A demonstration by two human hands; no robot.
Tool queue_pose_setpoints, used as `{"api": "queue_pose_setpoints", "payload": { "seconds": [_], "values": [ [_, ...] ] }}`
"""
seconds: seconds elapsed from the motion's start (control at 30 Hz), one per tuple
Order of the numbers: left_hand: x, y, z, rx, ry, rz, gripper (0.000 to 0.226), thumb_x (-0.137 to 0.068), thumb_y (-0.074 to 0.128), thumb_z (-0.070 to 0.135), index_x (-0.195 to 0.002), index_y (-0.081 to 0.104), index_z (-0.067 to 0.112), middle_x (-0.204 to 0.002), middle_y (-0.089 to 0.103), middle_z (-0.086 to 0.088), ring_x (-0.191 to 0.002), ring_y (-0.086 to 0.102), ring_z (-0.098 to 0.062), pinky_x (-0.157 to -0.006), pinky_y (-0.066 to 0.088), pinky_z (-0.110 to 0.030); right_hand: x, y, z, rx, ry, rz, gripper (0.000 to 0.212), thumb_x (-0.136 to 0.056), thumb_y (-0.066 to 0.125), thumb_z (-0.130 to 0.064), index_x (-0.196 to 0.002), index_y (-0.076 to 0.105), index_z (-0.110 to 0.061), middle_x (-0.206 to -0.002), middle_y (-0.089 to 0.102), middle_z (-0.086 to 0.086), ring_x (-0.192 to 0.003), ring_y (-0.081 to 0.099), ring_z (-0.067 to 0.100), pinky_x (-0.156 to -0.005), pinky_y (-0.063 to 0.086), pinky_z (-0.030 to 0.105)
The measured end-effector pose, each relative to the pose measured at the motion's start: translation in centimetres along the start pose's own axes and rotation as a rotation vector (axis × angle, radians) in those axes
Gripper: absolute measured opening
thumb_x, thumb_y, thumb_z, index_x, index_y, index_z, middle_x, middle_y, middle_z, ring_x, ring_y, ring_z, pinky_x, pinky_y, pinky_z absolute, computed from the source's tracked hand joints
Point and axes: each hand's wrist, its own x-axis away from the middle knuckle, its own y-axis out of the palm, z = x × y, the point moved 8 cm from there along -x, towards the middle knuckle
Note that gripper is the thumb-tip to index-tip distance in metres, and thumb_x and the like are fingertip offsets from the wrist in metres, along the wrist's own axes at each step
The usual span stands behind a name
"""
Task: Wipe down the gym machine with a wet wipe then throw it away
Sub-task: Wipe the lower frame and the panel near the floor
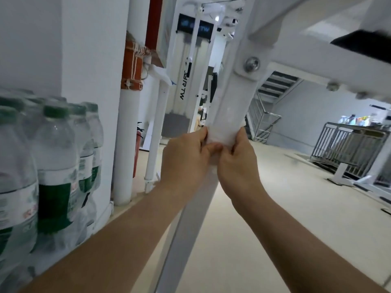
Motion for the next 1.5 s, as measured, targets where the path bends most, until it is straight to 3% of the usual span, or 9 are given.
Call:
{"api": "queue_pose_setpoints", "payload": {
  "seconds": [0.23, 0.37, 0.53, 0.77, 0.97, 1.1, 1.23, 1.33, 1.5],
  "values": [
    [-3.3, -1.2, 3.9, -0.039, 0.065, 0.052, 0.026, -0.095, 0.054, 0.041, -0.107, 0.066, 0.020, -0.088, 0.070, 0.000, -0.081, 0.060, -0.024, -0.071, 0.046, -0.038, -3.4, -2.1, -2.3, -0.141, -0.011, 0.040, 0.030, -0.092, 0.046, -0.002, -0.112, 0.062, -0.016, -0.100, 0.073, 0.001, -0.095, 0.069, 0.022, -0.090, 0.054, 0.049],
    [-5.4, -1.9, 6.1, -0.048, 0.068, 0.124, 0.024, -0.098, 0.051, 0.036, -0.102, 0.065, 0.018, -0.088, 0.068, -0.004, -0.082, 0.059, -0.026, -0.069, 0.043, -0.035, -5.1, -3.6, -5.5, -0.102, -0.098, 0.216, 0.026, -0.092, 0.048, -0.007, -0.113, 0.062, -0.015, -0.090, 0.070, -0.003, -0.085, 0.066, 0.017, -0.080, 0.054, 0.037],
    [-4.9, -1.5, 6.1, -0.072, 0.108, 0.134, 0.039, -0.102, 0.042, 0.039, -0.135, 0.053, 0.022, -0.096, 0.069, -0.005, -0.089, 0.064, -0.026, -0.078, 0.050, -0.035, -3.7, -3.1, -4.1, -0.043, -0.133, 0.235, 0.011, -0.098, 0.052, -0.020, -0.097, 0.061, -0.014, -0.081, 0.068, -0.006, -0.075, 0.063, 0.015, -0.071, 0.051, 0.037],
    [-1.2, 0.1, 2.1, -0.134, 0.033, 0.052, 0.052, -0.101, 0.031, 0.046, -0.145, 0.042, 0.023, -0.090, 0.070, -0.010, -0.083, 0.064, -0.032, -0.077, 0.052, -0.043, -0.8, -1.9, -1.6, 0.027, -0.053, 0.204, 0.008, -0.095, 0.056, -0.022, -0.098, 0.063, -0.021, -0.084, 0.071, -0.008, -0.080, 0.066, 0.015, -0.077, 0.053, 0.042],
    [2.5, 0.9, -0.9, -0.097, -0.077, -0.002, 0.046, -0.101, 0.038, 0.040, -0.145, 0.043, 0.029, -0.092, 0.070, -0.005, -0.071, 0.047, -0.015, -0.062, 0.030, -0.023, 2.8, -0.3, 1.9, -0.017, 0.076, 0.148, 0.006, -0.092, 0.061, -0.017, -0.094, 0.066, -0.016, -0.082, 0.073, -0.005, -0.081, 0.067, 0.019, -0.080, 0.054, 0.045],
    [5.8, 2.1, -4.7, -0.018, -0.130, -0.027, 0.044, -0.100, 0.046, 0.037, -0.144, 0.044, 0.031, -0.091, 0.070, -0.001, -0.074, 0.058, -0.016, -0.069, 0.045, -0.022, 5.4, 0.9, 4.7, -0.047, 0.145, 0.096, 0.006, -0.089, 0.063, -0.016, -0.094, 0.067, -0.016, -0.084, 0.074, -0.002, -0.083, 0.069, 0.021, -0.082, 0.054, 0.047],
    [8.9, 3.1, -7.8, -0.008, -0.130, -0.020, 0.044, -0.098, 0.046, 0.041, -0.141, 0.048, 0.031, -0.092, 0.070, 0.001, -0.067, 0.052, -0.009, -0.058, 0.038, -0.005, 7.6, 2.2, 7.2, -0.091, 0.162, 0.036, 0.013, -0.091, 0.063, -0.016, -0.093, 0.068, -0.028, -0.084, 0.074, -0.013, -0.084, 0.070, 0.013, -0.085, 0.055, 0.046],
    [11.1, 4.1, -10.0, 0.001, -0.123, -0.017, 0.048, -0.097, 0.043, 0.046, -0.142, 0.049, 0.029, -0.092, 0.071, 0.002, -0.072, 0.061, -0.013, -0.066, 0.052, -0.020, 9.7, 3.4, 9.8, -0.089, 0.159, 0.029, 0.022, -0.093, 0.062, -0.019, -0.088, 0.065, -0.040, -0.085, 0.074, -0.011, -0.084, 0.069, 0.014, -0.084, 0.055, 0.046],
    [15.3, 5.5, -14.1, 0.019, -0.174, 0.025, 0.047, -0.095, 0.047, 0.043, -0.134, 0.058, 0.021, -0.085, 0.070, 0.007, -0.070, 0.058, -0.001, -0.062, 0.042, -0.006, 13.0, 5.5, 14.7, -0.120, 0.176, 0.020, 0.024, -0.094, 0.059, -0.020, -0.100, 0.065, -0.042, -0.091, 0.074, -0.014, -0.089, 0.069, 0.010, -0.085, 0.055, 0.043]
  ]
}}
